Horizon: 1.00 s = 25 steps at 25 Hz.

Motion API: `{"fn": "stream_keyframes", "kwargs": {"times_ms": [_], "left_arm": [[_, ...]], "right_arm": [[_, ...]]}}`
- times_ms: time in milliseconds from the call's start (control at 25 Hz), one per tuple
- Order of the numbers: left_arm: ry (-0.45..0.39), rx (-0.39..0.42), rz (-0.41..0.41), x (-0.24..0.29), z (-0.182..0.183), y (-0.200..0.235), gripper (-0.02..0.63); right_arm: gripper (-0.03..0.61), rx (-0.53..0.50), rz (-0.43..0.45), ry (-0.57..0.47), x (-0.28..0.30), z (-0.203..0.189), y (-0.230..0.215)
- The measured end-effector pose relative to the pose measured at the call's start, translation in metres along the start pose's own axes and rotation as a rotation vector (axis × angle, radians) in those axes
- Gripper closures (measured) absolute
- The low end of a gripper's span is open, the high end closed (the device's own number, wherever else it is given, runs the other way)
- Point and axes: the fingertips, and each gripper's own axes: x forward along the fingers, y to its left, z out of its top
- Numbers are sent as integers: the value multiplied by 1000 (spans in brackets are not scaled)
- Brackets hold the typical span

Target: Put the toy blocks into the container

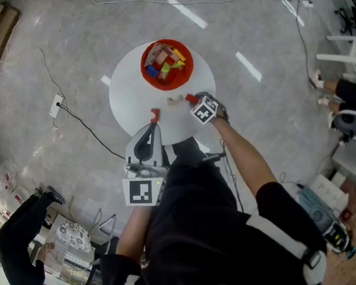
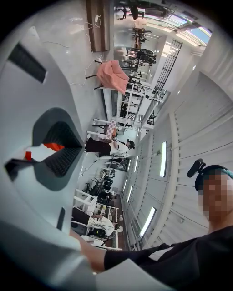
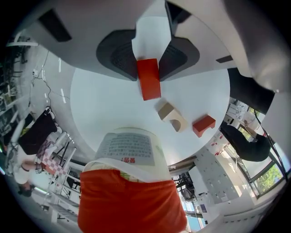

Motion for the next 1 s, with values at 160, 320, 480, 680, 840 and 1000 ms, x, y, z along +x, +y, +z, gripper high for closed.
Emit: {"fn": "stream_keyframes", "kwargs": {"times_ms": [160,320,480,680,840,1000], "left_arm": [[-11,-3,1,-2,1,3,615],[-19,-7,0,-3,4,4,615],[-44,-6,-9,-7,9,6,615],[-89,8,-23,-10,24,6,615],[-117,10,-30,-13,34,5,615],[-137,25,-38,-18,41,5,615]], "right_arm": [[445,26,1,6,0,-3,3],[448,56,-5,-19,-16,-3,6],[448,71,-14,-89,-49,6,12],[448,60,-24,-295,-119,52,23],[448,33,-36,-472,-173,100,29],[448,43,-63,-601,-208,148,23]]}}
